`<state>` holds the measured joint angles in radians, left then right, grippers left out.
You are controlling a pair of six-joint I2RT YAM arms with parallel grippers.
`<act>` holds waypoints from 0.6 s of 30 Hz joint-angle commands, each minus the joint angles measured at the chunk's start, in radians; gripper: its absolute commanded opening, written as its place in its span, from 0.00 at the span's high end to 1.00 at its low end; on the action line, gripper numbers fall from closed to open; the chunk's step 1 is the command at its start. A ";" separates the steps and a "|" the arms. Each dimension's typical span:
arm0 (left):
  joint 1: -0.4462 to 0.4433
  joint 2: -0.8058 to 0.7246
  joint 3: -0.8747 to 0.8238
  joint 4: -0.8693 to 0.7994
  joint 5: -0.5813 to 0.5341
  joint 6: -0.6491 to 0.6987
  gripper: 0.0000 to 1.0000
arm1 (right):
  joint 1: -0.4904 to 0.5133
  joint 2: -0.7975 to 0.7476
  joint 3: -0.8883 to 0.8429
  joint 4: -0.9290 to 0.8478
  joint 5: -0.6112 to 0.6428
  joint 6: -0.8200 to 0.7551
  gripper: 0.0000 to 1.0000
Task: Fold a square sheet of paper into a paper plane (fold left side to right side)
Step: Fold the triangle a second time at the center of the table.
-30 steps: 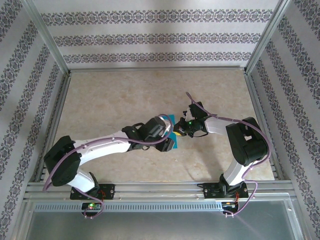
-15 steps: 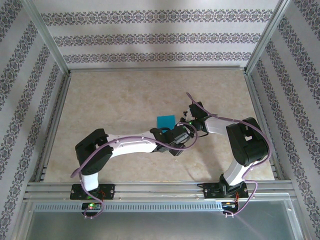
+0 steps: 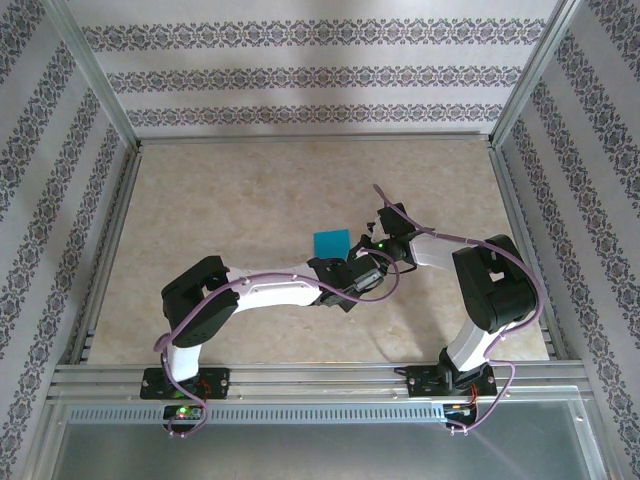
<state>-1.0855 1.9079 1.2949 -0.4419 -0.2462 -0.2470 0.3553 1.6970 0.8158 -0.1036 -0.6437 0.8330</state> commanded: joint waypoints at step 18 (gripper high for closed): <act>0.061 -0.122 -0.071 0.054 0.184 -0.074 1.00 | -0.123 -0.142 0.024 -0.054 0.074 -0.084 0.55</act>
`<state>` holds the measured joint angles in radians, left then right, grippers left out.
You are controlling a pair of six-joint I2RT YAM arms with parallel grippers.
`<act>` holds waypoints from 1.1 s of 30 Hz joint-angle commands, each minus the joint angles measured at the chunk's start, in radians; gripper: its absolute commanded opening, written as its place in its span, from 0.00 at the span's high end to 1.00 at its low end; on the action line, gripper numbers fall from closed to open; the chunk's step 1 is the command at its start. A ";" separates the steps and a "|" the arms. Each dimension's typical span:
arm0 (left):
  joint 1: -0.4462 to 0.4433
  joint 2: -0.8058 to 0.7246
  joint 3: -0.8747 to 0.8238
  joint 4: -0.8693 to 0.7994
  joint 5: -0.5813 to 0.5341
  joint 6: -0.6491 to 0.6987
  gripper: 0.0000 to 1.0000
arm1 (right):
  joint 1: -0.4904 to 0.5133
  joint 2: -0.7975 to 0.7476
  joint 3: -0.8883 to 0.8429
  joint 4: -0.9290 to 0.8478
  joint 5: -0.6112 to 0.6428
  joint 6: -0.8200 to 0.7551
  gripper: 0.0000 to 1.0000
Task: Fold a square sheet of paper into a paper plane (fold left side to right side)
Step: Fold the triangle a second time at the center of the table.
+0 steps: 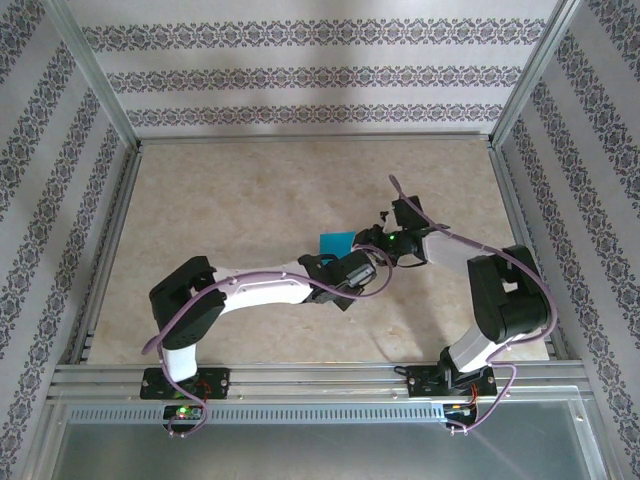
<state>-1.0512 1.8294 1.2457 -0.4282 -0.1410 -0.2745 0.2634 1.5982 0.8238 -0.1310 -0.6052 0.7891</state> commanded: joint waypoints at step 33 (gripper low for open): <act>0.212 -0.053 -0.164 0.249 0.449 -0.353 1.00 | 0.212 -0.111 -0.259 0.022 0.090 -0.051 1.00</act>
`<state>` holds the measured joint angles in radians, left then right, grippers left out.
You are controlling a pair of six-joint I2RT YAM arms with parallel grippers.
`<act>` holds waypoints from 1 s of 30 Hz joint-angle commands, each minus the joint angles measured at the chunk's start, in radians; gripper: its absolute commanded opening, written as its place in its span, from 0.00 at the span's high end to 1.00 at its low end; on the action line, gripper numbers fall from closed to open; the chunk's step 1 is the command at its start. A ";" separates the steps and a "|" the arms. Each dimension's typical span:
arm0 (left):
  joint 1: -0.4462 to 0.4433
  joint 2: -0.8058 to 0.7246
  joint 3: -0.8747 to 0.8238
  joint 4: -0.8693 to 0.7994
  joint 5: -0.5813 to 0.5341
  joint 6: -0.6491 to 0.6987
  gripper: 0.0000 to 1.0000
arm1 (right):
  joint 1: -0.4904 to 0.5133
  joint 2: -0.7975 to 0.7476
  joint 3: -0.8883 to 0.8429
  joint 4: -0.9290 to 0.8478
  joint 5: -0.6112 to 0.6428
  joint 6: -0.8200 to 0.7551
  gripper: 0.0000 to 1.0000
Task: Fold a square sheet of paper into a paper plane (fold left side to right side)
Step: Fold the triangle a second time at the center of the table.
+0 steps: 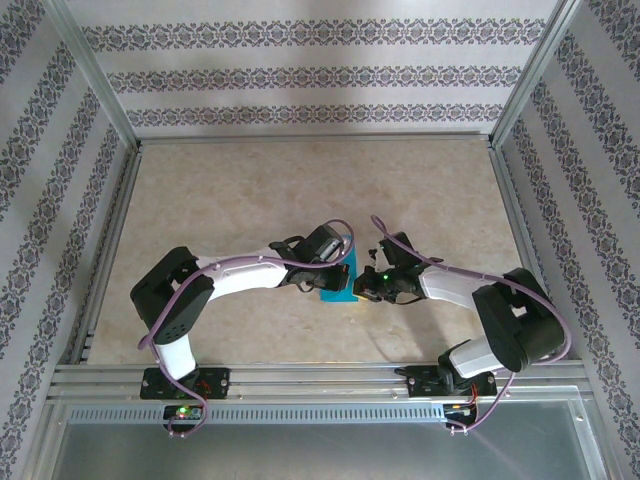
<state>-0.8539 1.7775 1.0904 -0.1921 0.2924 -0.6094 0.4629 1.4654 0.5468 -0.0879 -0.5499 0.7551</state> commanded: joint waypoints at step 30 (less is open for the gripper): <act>0.159 0.066 0.015 -0.110 0.111 0.150 1.00 | 0.014 0.069 0.015 -0.153 0.120 -0.085 1.00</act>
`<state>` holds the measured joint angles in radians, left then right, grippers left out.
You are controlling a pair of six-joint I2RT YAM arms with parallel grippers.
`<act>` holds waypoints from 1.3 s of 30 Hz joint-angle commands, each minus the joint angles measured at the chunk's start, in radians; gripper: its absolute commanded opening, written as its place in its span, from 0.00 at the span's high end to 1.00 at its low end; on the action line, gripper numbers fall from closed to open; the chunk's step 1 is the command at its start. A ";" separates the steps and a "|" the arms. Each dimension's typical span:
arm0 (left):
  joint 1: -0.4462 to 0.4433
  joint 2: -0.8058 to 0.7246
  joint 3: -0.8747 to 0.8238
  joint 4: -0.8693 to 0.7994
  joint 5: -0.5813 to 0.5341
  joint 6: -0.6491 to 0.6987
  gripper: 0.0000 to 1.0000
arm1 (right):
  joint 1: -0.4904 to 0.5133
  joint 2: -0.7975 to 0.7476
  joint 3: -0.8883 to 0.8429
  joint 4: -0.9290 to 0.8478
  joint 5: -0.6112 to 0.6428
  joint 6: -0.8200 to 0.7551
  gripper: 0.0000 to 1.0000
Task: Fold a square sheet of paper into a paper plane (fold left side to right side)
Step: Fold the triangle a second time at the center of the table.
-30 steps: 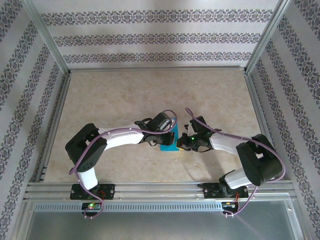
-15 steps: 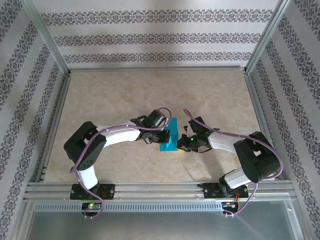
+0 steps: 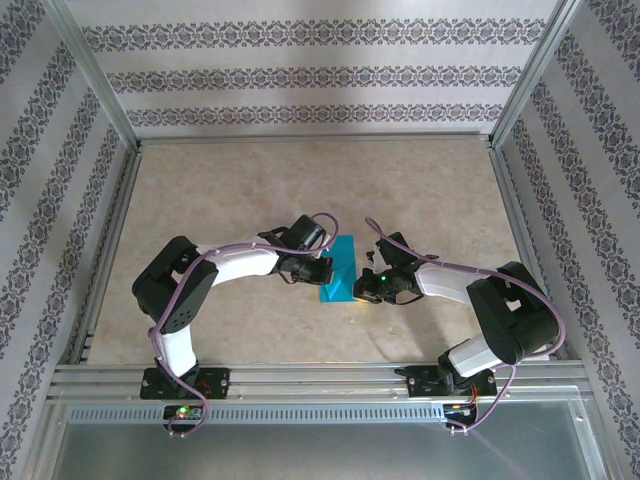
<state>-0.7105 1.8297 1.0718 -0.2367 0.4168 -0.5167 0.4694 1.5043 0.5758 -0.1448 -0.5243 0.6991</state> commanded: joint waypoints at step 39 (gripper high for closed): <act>0.052 0.057 0.074 -0.053 -0.044 0.105 1.00 | 0.008 0.043 -0.009 -0.109 0.099 -0.036 1.00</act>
<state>-0.6720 1.8603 1.1183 -0.2806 0.3805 -0.4438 0.4694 1.5093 0.5854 -0.1585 -0.5201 0.6800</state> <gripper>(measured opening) 0.052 0.060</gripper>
